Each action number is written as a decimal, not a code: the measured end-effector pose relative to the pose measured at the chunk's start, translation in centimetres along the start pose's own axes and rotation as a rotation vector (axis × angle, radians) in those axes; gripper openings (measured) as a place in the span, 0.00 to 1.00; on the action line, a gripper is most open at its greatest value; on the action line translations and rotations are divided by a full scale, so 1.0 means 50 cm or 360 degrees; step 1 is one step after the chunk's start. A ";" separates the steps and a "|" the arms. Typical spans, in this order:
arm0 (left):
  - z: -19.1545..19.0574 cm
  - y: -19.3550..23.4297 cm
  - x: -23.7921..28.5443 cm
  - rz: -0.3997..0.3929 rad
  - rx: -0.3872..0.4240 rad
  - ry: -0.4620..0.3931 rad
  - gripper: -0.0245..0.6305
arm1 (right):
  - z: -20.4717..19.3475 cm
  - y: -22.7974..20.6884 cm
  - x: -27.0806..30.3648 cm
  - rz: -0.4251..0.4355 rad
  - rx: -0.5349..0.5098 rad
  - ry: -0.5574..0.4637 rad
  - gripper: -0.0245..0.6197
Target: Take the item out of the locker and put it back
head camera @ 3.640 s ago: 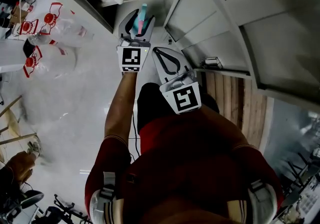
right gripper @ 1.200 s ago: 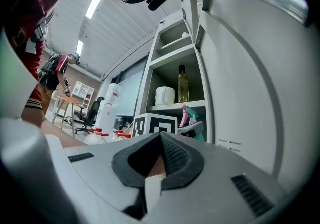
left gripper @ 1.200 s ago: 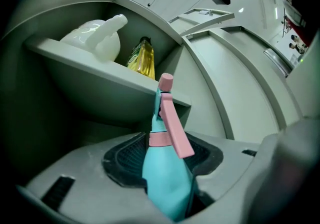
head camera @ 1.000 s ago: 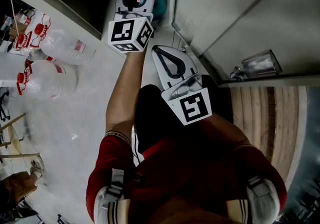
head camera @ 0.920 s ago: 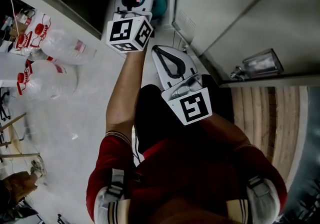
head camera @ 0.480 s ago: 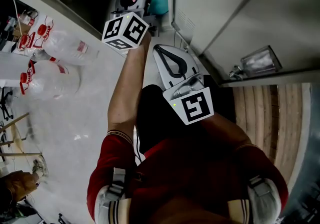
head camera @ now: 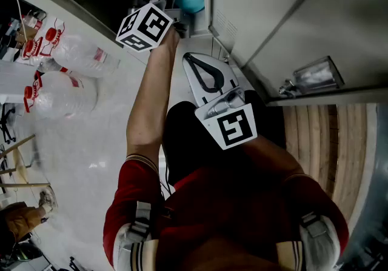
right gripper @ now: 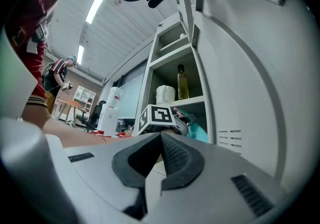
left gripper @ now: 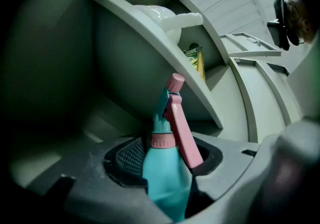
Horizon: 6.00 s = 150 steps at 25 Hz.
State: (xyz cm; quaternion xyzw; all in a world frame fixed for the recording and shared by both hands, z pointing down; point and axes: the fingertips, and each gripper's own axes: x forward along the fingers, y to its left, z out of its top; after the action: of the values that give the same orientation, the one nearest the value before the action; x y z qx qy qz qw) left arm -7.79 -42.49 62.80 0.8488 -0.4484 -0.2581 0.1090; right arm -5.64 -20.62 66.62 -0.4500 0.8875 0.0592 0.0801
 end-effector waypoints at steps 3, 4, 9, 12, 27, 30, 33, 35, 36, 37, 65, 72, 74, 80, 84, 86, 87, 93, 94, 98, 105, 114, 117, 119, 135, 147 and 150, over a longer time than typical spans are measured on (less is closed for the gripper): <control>0.000 0.007 0.015 -0.0008 -0.0047 0.0016 0.36 | -0.002 0.003 -0.001 -0.0001 -0.0004 0.0005 0.03; 0.000 0.011 0.019 -0.0002 -0.0041 0.0025 0.35 | -0.003 0.003 -0.002 -0.0003 -0.0007 0.0008 0.03; 0.000 0.020 0.041 -0.0003 0.0102 0.0079 0.34 | -0.008 -0.005 -0.007 -0.0023 -0.0016 0.0019 0.03; -0.005 0.011 0.059 -0.0039 0.0229 0.0120 0.33 | -0.006 -0.008 -0.009 -0.0029 -0.0024 0.0015 0.03; -0.061 -0.065 0.084 -0.0226 0.0868 0.0357 0.33 | -0.024 -0.007 -0.015 -0.0013 -0.0041 0.0049 0.03; -0.064 -0.067 0.082 -0.0250 0.0842 0.0362 0.33 | -0.024 -0.008 -0.015 -0.0012 -0.0042 0.0048 0.03; -0.068 -0.067 0.078 -0.0266 0.0816 0.0360 0.35 | -0.028 -0.010 -0.017 -0.0014 -0.0047 0.0056 0.03; -0.069 -0.067 0.074 -0.0275 0.0805 0.0357 0.37 | -0.031 -0.010 -0.017 -0.0013 -0.0049 0.0061 0.03; -0.068 -0.068 0.072 -0.0279 0.0796 0.0356 0.37 | -0.032 -0.010 -0.016 -0.0013 -0.0046 0.0062 0.03; -0.067 -0.068 0.070 -0.0283 0.0787 0.0355 0.38 | -0.032 -0.010 -0.016 -0.0015 -0.0043 0.0063 0.03; -0.010 -0.075 -0.059 -0.0311 0.0739 0.0480 0.47 | -0.027 -0.004 0.012 -0.0037 -0.0022 0.0040 0.03; 0.012 -0.084 -0.128 -0.0279 0.0713 0.0403 0.47 | -0.029 -0.008 0.018 -0.0045 -0.0008 0.0040 0.03; 0.018 -0.084 -0.150 -0.0249 0.0722 0.0375 0.46 | -0.030 -0.010 0.020 -0.0047 -0.0006 0.0038 0.03; 0.015 -0.090 -0.211 -0.0185 0.0765 0.0363 0.39 | -0.029 -0.024 0.026 -0.0062 0.0012 0.0027 0.03; 0.013 -0.091 -0.243 -0.0156 0.0762 0.0330 0.23 | -0.033 -0.029 0.034 -0.0060 -0.0007 0.0038 0.03; 0.009 -0.087 -0.256 -0.0131 0.0776 0.0332 0.17 | -0.036 -0.031 0.040 -0.0057 -0.0011 0.0046 0.03; 0.006 -0.086 -0.261 -0.0119 0.0785 0.0334 0.13 | -0.037 -0.032 0.043 -0.0055 -0.0010 0.0049 0.03; -0.006 -0.089 -0.286 -0.0066 0.0844 0.0347 0.06 | -0.037 -0.032 0.054 -0.0036 -0.0030 0.0060 0.03; -0.005 -0.089 -0.290 -0.0060 0.0849 0.0350 0.05 | -0.035 -0.032 0.057 -0.0035 -0.0037 0.0061 0.03; 0.009 -0.086 -0.299 -0.0035 0.0849 0.0349 0.05 | -0.026 -0.033 0.071 -0.0036 -0.0040 0.0073 0.03; 0.049 -0.100 -0.297 -0.0026 0.0886 0.0351 0.05 | 0.016 -0.021 0.097 -0.0022 -0.0028 0.0086 0.03; 0.118 -0.131 -0.296 -0.0008 0.0859 0.0298 0.05 | 0.074 -0.004 0.120 0.0017 -0.0028 0.0172 0.03; 0.147 -0.143 -0.295 0.0008 0.0856 0.0304 0.05 | 0.099 0.005 0.131 0.0030 -0.0018 0.0202 0.03; 0.170 -0.149 -0.295 0.0021 0.0838 0.0307 0.05 | 0.119 0.013 0.137 0.0045 -0.0024 0.0227 0.03; 0.393 -0.271 -0.250 0.0059 0.0796 0.0326 0.05 | 0.376 0.012 0.179 0.0055 0.0000 0.0258 0.03; 0.570 -0.365 -0.199 0.0090 0.0822 0.0297 0.05 | 0.570 0.020 0.207 0.0058 0.0036 0.0262 0.03; 0.610 -0.393 -0.183 0.0078 0.0835 0.0286 0.05 | 0.620 0.020 0.215 0.0062 0.0031 0.0246 0.03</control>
State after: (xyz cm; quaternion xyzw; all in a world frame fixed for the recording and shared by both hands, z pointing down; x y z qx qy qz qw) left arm -14.53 -22.30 32.01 0.8564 -0.5089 -0.0540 -0.0689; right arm -9.94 -23.03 34.14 -0.4352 0.9001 0.0171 0.0145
